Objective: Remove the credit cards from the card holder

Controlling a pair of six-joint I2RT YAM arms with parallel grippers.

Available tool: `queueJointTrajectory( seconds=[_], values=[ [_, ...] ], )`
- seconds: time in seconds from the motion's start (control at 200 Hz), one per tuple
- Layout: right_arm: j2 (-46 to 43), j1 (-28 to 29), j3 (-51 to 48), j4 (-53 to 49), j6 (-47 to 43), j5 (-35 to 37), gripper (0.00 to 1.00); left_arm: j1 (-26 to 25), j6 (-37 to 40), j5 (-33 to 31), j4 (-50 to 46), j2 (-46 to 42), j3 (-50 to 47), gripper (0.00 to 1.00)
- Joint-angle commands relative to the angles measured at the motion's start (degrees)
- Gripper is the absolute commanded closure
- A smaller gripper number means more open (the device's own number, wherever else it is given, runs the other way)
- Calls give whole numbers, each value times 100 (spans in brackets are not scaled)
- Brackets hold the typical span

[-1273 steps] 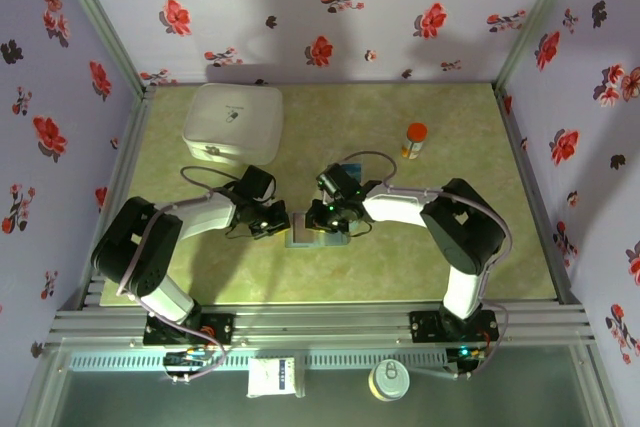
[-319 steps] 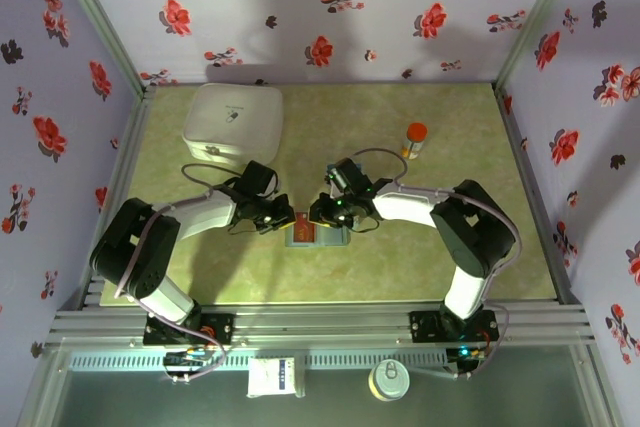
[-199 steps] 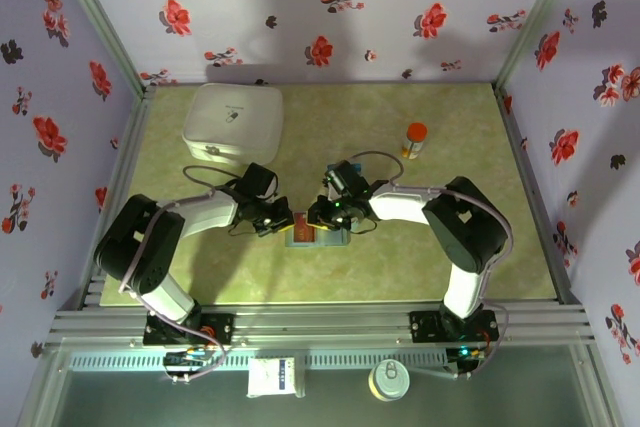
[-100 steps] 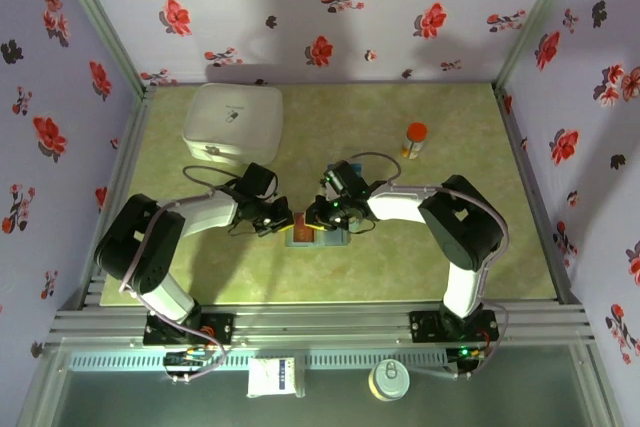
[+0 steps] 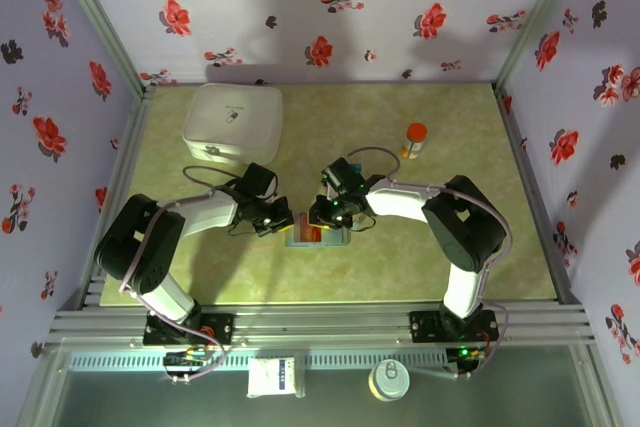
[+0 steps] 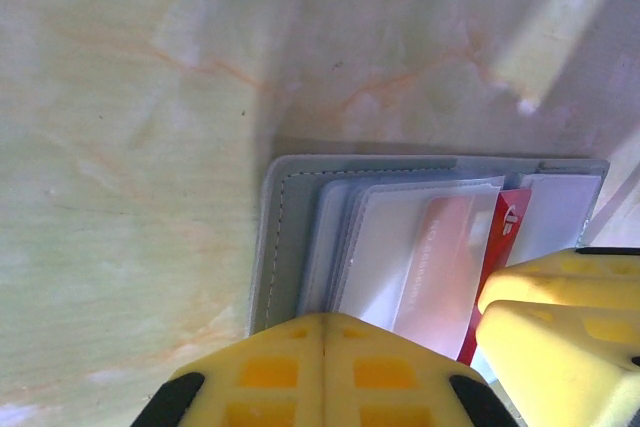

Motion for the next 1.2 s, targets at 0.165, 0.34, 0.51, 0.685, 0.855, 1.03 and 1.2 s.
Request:
queueJointTrajectory(
  seconds=[0.165, 0.34, 0.51, 0.685, 0.855, 1.03, 1.2],
  values=[
    [-319, 35, 90, -207, -113, 121, 76, 30, 144, -17, -327, -159, 185, 98],
    [-513, 26, 9, -139, -104, 190, 75, -89, 204, -25, -562, -279, 465, 98],
    [-597, -22, -126, -65, -70, 191, 74, -280, 251, -39, -680, -91, 686, 100],
    [-677, -93, -298, 97, 25, 142, 74, -391, 304, -160, -785, 134, 754, 100],
    [-646, -119, -391, 167, 60, 107, 74, -431, 378, -310, -901, 265, 757, 100],
    [-583, -158, -493, 291, 107, 66, 73, -449, 401, -375, -884, 434, 721, 100],
    [-495, -201, -617, 506, 174, -54, 72, -453, 400, -369, -867, 470, 694, 100]
  ],
)
